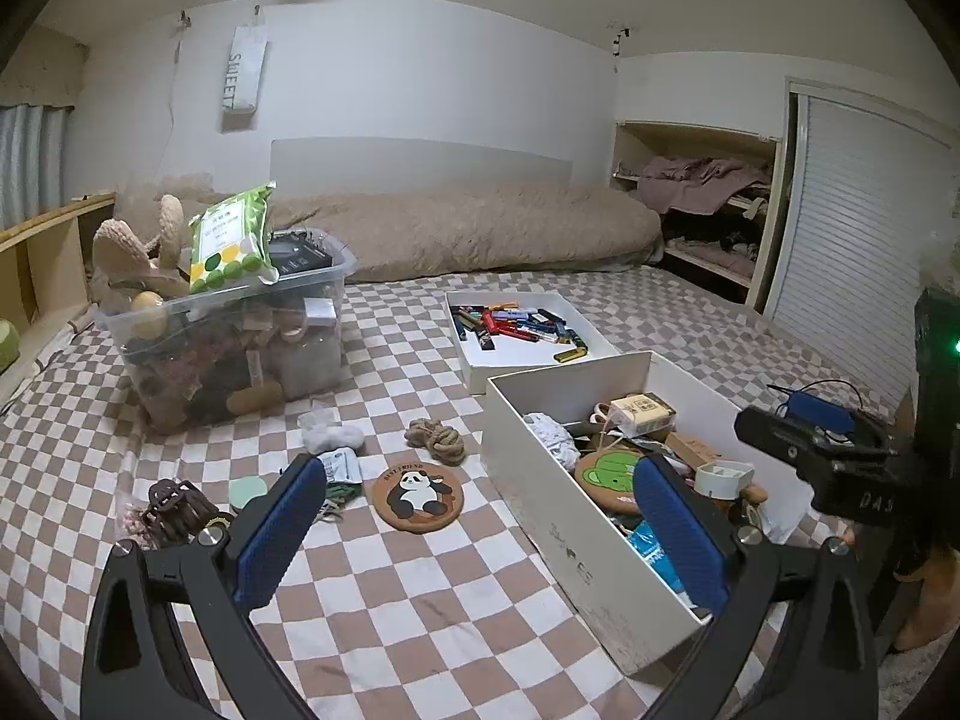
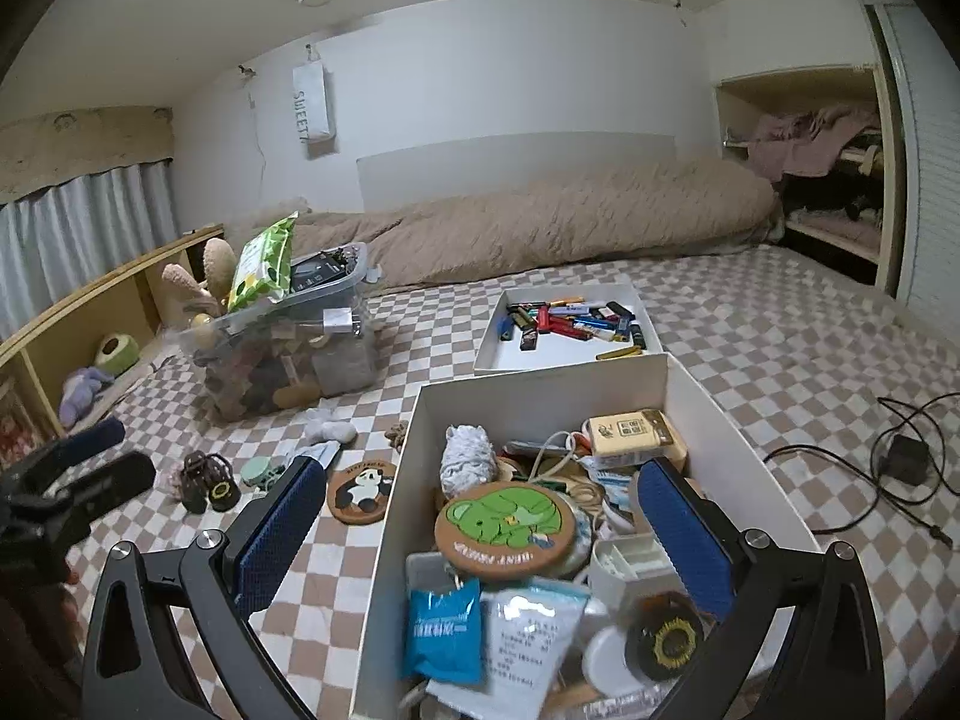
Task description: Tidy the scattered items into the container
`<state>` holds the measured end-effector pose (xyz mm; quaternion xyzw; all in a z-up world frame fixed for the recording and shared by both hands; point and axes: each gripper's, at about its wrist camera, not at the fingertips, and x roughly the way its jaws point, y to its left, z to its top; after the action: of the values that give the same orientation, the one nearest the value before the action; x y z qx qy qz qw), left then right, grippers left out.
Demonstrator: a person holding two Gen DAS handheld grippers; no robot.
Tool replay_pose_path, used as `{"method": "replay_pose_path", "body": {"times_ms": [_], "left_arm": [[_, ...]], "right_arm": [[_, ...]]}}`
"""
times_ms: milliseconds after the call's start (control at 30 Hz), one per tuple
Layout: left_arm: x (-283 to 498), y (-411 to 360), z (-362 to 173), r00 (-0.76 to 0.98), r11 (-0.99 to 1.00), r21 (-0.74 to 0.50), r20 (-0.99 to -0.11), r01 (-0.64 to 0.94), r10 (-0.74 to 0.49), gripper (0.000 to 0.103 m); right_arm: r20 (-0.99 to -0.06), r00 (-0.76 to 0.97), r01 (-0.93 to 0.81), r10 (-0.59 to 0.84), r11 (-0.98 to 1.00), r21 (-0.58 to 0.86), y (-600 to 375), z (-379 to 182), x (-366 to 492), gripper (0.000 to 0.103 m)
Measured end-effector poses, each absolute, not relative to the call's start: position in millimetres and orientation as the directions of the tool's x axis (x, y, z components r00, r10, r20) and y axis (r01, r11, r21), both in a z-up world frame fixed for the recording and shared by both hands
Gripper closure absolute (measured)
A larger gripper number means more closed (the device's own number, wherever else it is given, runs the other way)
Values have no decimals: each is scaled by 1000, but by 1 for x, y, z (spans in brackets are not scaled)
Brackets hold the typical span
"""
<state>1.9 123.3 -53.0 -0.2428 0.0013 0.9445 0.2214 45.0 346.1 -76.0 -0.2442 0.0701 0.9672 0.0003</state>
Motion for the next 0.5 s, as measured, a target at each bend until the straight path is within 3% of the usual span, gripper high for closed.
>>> {"method": "replay_pose_path", "body": {"times_ms": [500], "left_arm": [[30,113,-53,-787,-905,-95,-461,-414,409,0]], "right_arm": [[-486,-874,-83,26,-992,96,339,-80,93,0]]}}
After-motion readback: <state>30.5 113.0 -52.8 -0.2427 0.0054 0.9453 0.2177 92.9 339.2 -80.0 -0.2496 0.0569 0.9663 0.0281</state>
